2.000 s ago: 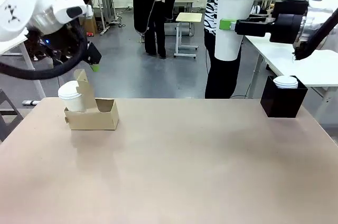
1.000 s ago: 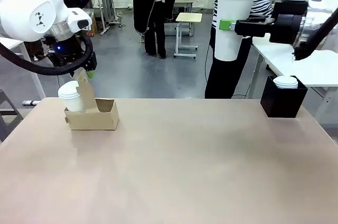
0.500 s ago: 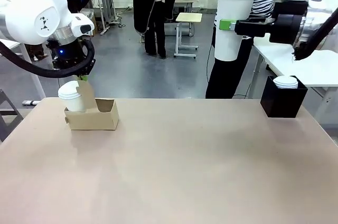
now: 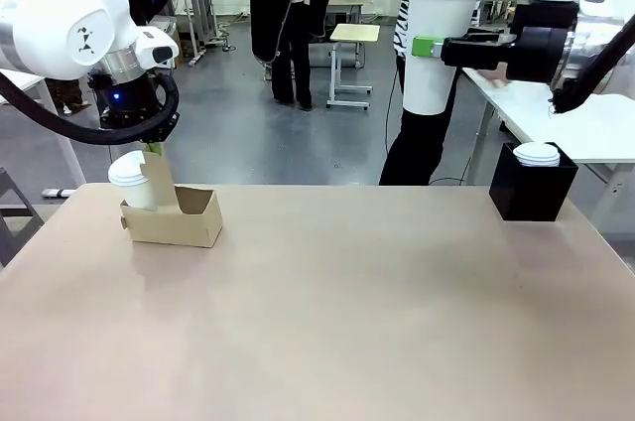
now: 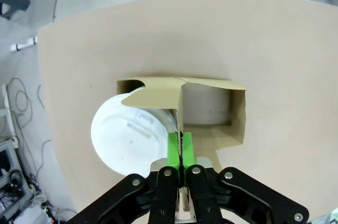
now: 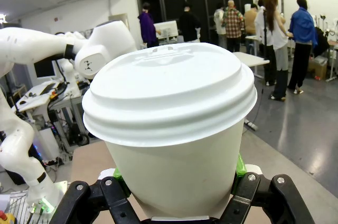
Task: Pour a drink into a cup and package it in a carrier.
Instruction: Position the Cup Carrier in the center of the table.
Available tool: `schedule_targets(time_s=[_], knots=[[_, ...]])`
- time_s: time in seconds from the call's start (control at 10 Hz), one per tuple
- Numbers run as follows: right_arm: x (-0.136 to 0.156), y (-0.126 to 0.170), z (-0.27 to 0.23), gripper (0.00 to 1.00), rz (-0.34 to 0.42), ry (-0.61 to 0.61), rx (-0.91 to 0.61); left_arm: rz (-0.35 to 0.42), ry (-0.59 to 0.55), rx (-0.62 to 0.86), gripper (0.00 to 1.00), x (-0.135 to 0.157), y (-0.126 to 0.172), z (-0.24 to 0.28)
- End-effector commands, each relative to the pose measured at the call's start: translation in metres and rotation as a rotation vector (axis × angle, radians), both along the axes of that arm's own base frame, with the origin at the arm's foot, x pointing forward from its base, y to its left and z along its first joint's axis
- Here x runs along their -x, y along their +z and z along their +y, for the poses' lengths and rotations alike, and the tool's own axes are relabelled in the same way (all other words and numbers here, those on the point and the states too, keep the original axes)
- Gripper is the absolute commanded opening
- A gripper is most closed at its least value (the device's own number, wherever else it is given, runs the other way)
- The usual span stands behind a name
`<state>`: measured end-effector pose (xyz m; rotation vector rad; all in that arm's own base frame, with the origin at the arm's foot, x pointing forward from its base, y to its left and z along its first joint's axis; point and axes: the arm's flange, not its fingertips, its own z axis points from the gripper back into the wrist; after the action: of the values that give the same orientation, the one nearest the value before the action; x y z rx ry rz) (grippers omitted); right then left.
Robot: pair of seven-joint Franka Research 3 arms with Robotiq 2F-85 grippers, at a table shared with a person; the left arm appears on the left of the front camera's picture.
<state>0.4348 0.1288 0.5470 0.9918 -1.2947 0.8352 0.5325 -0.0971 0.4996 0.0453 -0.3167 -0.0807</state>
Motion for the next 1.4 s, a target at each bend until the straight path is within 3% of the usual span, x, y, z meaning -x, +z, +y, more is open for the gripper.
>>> schedule_targets(time_s=[0.0,0.2,0.6,0.9,1.3], knots=[[-0.004,0.006,0.004,0.81,-0.003,-0.014,-0.003,0.006,0.004,-0.001,0.02,0.0,-0.001,0.002],[-0.004,0.006,0.004,0.81,-0.003,-0.014,-0.003,-0.095,0.043,-0.007,0.02,0.027,0.037,-0.027],[-0.004,0.006,0.004,0.81,-0.003,-0.014,-0.003,-0.141,0.078,-0.041,0.02,0.081,0.097,-0.119],[-0.004,0.006,0.004,0.81,-0.003,-0.014,-0.003,-0.144,0.163,-0.029,0.02,0.136,0.1,-0.193],[-0.004,0.006,0.004,0.81,-0.003,-0.014,-0.003,-0.173,0.127,-0.002,0.02,0.198,0.079,-0.255]])
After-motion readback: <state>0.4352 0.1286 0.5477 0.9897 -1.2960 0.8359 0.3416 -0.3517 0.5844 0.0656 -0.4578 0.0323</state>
